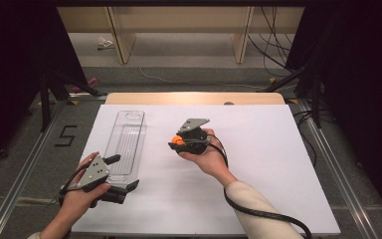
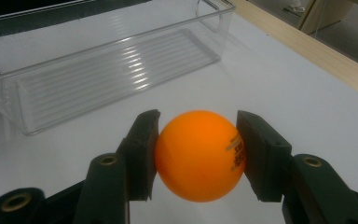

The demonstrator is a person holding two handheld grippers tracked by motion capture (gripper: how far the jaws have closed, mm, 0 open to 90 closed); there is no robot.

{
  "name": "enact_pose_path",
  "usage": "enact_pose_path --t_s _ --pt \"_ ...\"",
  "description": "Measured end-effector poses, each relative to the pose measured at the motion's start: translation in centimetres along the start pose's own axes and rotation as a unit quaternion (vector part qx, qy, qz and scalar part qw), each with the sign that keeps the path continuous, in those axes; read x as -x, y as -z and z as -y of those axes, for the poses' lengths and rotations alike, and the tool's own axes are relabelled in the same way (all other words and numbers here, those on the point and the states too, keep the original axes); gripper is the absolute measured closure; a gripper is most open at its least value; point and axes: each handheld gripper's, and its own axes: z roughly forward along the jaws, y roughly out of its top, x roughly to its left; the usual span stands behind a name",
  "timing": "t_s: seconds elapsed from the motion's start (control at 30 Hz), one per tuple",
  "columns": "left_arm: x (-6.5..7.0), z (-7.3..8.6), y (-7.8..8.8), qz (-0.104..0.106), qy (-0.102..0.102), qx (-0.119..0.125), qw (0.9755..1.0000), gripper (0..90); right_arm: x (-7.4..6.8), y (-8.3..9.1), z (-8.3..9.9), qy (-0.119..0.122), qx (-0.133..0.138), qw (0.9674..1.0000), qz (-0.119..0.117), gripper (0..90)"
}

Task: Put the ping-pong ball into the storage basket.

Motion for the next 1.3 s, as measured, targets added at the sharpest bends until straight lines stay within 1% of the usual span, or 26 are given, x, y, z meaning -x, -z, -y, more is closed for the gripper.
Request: enact_pose_path --t_s 0.73,1.3 --pt "0.0 0.0 0.0 0.000 0.001 0.001 1.0000 0.0 -0.6 -1.2 -1.0 0.004 0.006 0.9999 -0.009 51.5" --pt "-0.1 0.0 0.0 0.001 0.002 0.001 1.0000 0.0 -0.9 -1.7 -1.6 0.004 0.010 0.9998 -0.014 51.4"
